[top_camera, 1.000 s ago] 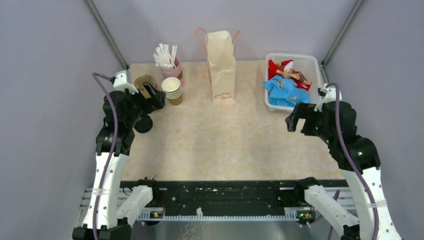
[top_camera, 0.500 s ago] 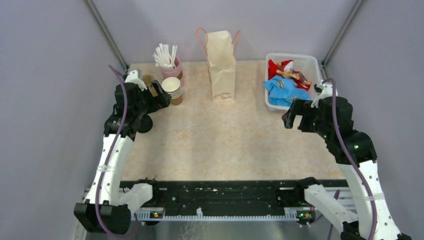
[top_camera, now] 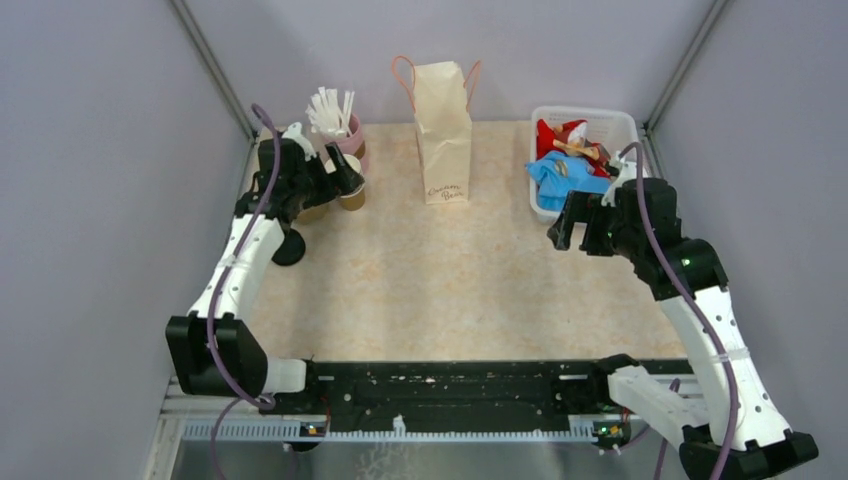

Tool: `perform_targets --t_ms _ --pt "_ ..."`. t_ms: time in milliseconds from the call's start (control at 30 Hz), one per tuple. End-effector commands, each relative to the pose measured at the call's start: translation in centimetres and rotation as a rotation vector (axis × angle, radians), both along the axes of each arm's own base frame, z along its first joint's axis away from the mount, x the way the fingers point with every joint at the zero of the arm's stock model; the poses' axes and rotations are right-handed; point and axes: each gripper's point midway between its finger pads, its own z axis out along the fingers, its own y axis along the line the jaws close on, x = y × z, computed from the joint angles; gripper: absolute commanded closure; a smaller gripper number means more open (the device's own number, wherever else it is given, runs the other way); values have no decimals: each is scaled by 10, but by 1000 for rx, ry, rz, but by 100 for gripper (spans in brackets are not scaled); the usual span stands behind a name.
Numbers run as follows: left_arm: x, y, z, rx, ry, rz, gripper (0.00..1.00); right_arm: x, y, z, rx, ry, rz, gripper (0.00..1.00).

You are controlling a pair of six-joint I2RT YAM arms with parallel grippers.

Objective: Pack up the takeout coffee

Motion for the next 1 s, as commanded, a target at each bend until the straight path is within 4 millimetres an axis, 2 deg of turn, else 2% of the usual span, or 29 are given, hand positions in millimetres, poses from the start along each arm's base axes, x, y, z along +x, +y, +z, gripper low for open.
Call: perform_targets --t_ms 0,133,233,300,367,467,533,600,800,900,967 --pt "30 -41 55 -135 -183 -143 1 13 9 2 35 -18 21 1" --pt "47 -87 85 -179 -282 -297 2 23 15 -3 37 7 35 1" --pt "67 -116 93 -178 -310 -349 2 29 19 -2 47 20 47 1" --pt "85 -125 102 -170 -339 -339 2 32 23 0 58 19 59 1" --pt "105 -127 102 -176 -337 -306 2 34 25 1 67 16 61 1" --pt "124 -126 103 -163 -318 -273 4 38 26 5 71 9 63 1" --pt "125 -114 97 -107 -304 -217 4 40 26 6 68 11 57 1" --pt "119 -92 86 -23 -285 -140 2 41 25 6 66 12 47 1" --pt "85 -19 58 116 -235 32 2 39 23 0 81 24 18 1" --pt "81 19 37 200 -133 168 7 38 23 -6 82 38 13 1" --pt "82 34 21 252 -61 214 13 39 24 -8 83 46 14 1"
